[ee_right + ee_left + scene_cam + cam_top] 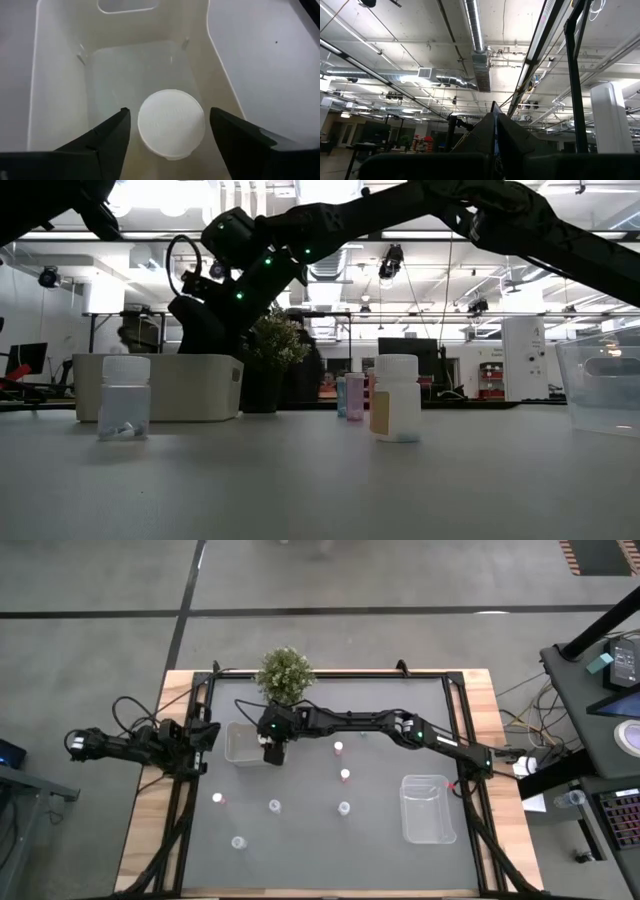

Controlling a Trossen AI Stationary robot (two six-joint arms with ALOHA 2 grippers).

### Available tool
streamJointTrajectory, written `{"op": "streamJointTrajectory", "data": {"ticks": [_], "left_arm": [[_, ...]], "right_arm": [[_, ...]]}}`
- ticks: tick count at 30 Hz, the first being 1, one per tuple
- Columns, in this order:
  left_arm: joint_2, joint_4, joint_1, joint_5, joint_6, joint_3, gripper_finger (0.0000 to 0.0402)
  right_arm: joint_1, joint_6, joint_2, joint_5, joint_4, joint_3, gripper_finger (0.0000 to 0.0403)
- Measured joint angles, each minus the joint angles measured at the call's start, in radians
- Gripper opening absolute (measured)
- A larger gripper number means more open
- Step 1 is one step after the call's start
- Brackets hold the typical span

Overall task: Pick and place medicine bottles into bin by pill shape (circle, oval)
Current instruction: Put the light pink pill bottle into the transparent bin

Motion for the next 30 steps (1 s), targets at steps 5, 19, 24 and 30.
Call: {"op": "streamJointTrajectory", "data": {"ticks": [5, 19, 24, 30], "left_arm": [[0.000, 0.000, 0.000, 0.000, 0.000, 0.000, 0.0002], [0.002, -0.008, 0.000, 0.000, 0.000, 0.000, 0.0002], [0.005, -0.007, 0.000, 0.000, 0.000, 0.000, 0.0002], [0.007, -0.008, 0.000, 0.000, -0.001, 0.000, 0.0002]], "right_arm": [[0.000, -0.001, -0.007, 0.000, -0.009, 0.000, 0.0278], [0.117, -0.062, -0.276, 0.134, -0.376, -0.023, 0.0265], [0.182, -0.020, -0.406, 0.136, -0.415, -0.137, 0.0258], [0.248, 0.041, -0.593, 0.148, -0.337, -0.411, 0.0260]]}}
